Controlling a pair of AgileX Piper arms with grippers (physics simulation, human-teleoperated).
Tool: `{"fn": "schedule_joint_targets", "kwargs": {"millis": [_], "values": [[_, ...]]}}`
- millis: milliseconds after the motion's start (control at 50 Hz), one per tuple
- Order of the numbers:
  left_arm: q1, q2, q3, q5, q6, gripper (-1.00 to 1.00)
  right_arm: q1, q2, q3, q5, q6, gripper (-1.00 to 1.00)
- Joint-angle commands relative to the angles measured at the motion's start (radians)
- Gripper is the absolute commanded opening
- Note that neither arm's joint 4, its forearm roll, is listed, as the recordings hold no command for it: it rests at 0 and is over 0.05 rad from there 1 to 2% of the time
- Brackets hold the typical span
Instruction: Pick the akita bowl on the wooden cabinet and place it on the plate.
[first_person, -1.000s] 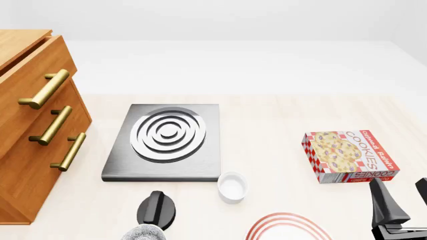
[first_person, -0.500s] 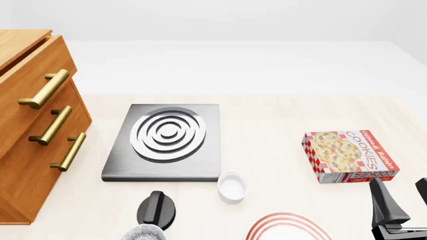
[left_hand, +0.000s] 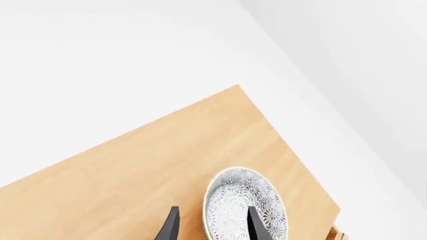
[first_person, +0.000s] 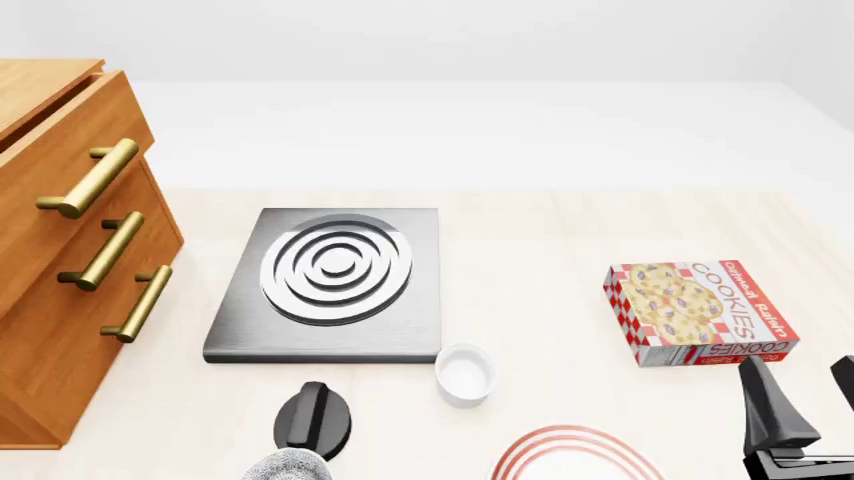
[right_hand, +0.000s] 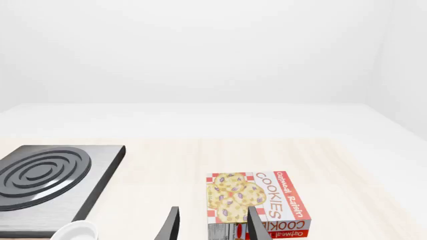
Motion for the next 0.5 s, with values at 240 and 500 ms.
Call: {"fn": "schedule_joint_targets", "kwargs": {"millis": [240,500], "values": [[-0.029,0.024,0.018,-0.006,-0.002,1.0,0.0,0.0,0.0,0.0,0.0,1.0],[-0.045,0.026,0.018,-0.01,-0.001,-1.0,0.0,0.0,0.0,0.0,0.0,1.0]]}}
